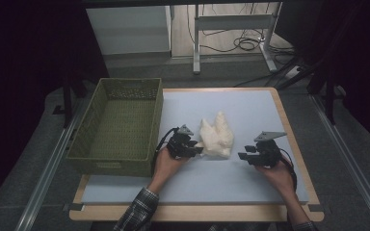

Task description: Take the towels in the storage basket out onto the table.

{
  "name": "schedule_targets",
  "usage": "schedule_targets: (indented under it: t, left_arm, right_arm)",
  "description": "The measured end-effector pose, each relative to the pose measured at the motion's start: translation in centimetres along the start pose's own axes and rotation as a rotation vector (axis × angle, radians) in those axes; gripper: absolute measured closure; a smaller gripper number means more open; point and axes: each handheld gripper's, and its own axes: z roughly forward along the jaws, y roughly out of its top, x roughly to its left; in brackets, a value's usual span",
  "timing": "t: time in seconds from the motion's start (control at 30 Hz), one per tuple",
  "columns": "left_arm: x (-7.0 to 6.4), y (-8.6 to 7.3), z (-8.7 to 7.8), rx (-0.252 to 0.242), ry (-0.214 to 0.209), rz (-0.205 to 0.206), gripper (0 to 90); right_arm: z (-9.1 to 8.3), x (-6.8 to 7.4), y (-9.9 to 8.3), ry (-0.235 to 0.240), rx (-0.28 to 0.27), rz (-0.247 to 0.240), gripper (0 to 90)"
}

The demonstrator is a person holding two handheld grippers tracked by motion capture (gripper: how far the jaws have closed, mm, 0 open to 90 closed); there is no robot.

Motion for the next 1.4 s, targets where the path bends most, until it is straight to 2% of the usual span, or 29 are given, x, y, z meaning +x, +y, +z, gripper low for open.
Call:
schedule_targets:
  t: [0.1, 0.23, 0.3, 0.33, 0.43, 0.5, 0.53, 0.57, 0.6, 0.63, 0.73, 0.83, 0.9, 0.97, 1.1, 1.17, 1.23, 1.3, 1.4]
  left_arm:
    - [0.1, -0.3, 0.2, 0.001, -0.015, -0.009, 60.4]
    - [0.1, -0.3, 0.3, -0.004, -0.018, -0.013, 60.8]
    - [0.0, -0.3, 0.4, -0.001, -0.019, -0.010, 61.5]
    - [0.0, -0.3, 0.4, 0.000, -0.019, -0.009, 62.0]
    - [-0.1, -0.4, 0.5, -0.005, -0.021, -0.004, 64.0]
    - [0.0, -0.6, 0.5, -0.012, -0.026, -0.012, 66.5]
    - [0.0, -0.6, 0.5, -0.012, -0.026, -0.012, 72.0]
    - [0.0, -0.6, 0.4, -0.017, -0.029, -0.012, 72.0]
    - [0.0, -0.7, 0.4, -0.023, -0.029, -0.013, 75.1]
    - [0.0, -0.7, 0.3, -0.028, -0.027, -0.010, 77.4]
    - [0.0, -0.7, -0.3, -0.052, -0.005, -0.011, 81.9]
    - [-0.2, -0.5, -1.1, -0.083, -0.007, -0.015, 83.2]
    - [-0.7, -0.2, -1.6, -0.094, -0.013, -0.003, 83.7]
    - [-1.3, 0.0, -1.8, -0.084, -0.003, 0.014, 83.8]
    - [-2.1, -0.7, -1.5, -0.027, 0.017, 0.024, 83.6]
    - [-2.0, -1.0, -1.3, -0.016, 0.002, 0.018, 80.1]
    - [-1.8, -1.2, -1.2, -0.018, 0.008, 0.012, 71.8]
    - [-1.6, -1.2, -1.2, -0.029, 0.008, 0.001, 62.9]
    - [-1.6, -1.1, -1.2, -0.034, 0.010, 0.004, 60.4]
  right_arm:
    - [0.6, 0.0, 1.2, 0.019, -0.012, 0.004, 55.9]
    - [1.7, 0.3, 3.1, 0.025, -0.016, -0.024, 55.9]
    - [2.2, 0.3, 4.0, 0.022, -0.017, -0.033, 51.7]
    - [2.8, 0.3, 4.6, 0.018, -0.012, -0.041, 48.2]
    - [4.2, 0.2, 5.3, 0.020, 0.027, -0.050, 48.6]
    - [5.4, 0.1, 5.3, 0.022, 0.081, -0.045, 59.4]
    - [5.4, 0.1, 5.3, 0.022, 0.081, -0.045, 59.4]
    - [6.1, 0.0, 5.0, 0.020, 0.102, -0.045, 73.9]
    - [6.3, 0.0, 4.9, 0.027, 0.104, -0.041, 79.8]
    - [6.2, 0.0, 4.8, 0.030, 0.096, -0.033, 84.1]
    - [5.2, 0.1, 4.6, 0.021, 0.080, -0.045, 85.8]
    - [3.3, 0.2, 4.5, 0.001, 0.055, -0.062, 85.7]
    - [1.7, 0.0, 4.2, 0.004, 0.032, -0.063, 85.2]
    - [0.6, -0.2, 3.8, 0.002, 0.028, -0.057, 84.1]
    - [-0.1, -0.6, 1.8, -0.033, 0.084, -0.048, 75.9]
    - [-0.6, -1.0, 0.8, -0.046, 0.090, -0.037, 74.5]
    - [-1.2, -1.4, 0.6, -0.041, 0.079, -0.020, 72.2]
    - [-1.9, -1.6, 1.0, -0.029, 0.060, -0.015, 69.2]
    - [-2.4, -1.4, 2.3, 0.019, 0.035, -0.010, 65.4]
